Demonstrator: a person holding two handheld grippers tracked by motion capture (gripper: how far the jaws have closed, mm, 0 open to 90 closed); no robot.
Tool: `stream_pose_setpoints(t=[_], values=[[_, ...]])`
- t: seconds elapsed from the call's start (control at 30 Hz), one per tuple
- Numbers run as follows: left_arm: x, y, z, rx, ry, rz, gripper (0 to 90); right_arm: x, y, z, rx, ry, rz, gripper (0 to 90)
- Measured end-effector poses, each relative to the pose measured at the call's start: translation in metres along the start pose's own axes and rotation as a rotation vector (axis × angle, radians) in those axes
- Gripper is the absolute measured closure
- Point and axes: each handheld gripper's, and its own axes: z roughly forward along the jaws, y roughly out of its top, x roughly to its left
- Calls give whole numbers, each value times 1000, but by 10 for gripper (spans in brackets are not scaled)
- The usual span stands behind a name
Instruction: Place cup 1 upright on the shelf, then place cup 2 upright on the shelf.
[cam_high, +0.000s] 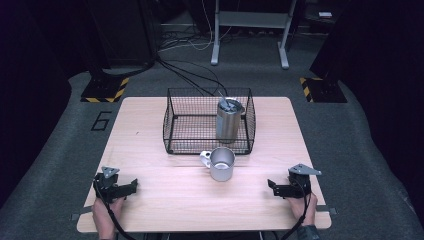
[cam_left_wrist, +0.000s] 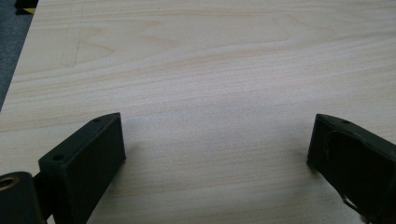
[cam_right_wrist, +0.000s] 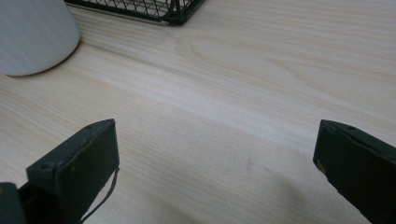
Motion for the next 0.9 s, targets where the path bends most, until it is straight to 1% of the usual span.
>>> stream_pose_setpoints(t=[0.07, 0.17, 0.23, 0.33, 0.4, 0.43, 0.53, 0.6, 0.8, 0.87, 0.9], values=[[0, 0, 0, 0, 0, 0, 36, 0, -2, 1, -2, 2, 3, 0], [0, 0, 0, 0, 0, 0, 36, -1, -6, 2, 12, -1, 0, 0], [0, 0, 0, 0, 0, 0, 36, -1, -6, 1, -1, -16, -9, 0], [0, 0, 0, 0, 0, 0, 36, -2, -7, 0, 20, -12, -4, 0], [0, 0, 0, -4, 0, 3, 36, -3, -7, 1, 17, -9, -9, 0], [0, 0, 0, -3, 0, 4, 36, -3, -7, 1, 32, -11, -9, 0], [1, 1, 1, -5, -1, 5, 35, -1, -6, 2, 45, -13, -17, 0], [1, 1, 1, -5, 0, 5, 35, 0, -6, 4, 58, -16, -33, 0], [-1, 1, 1, -3, 8, -5, 36, 3, -5, 7, 97, -17, -53, 0], [-2, 1, 0, 5, 8, -8, 36, 4, -5, 9, 111, -26, -72, 0], [-2, 2, 0, 10, 5, -1, 37, 6, -4, 10, 126, -31, -85, 0]])
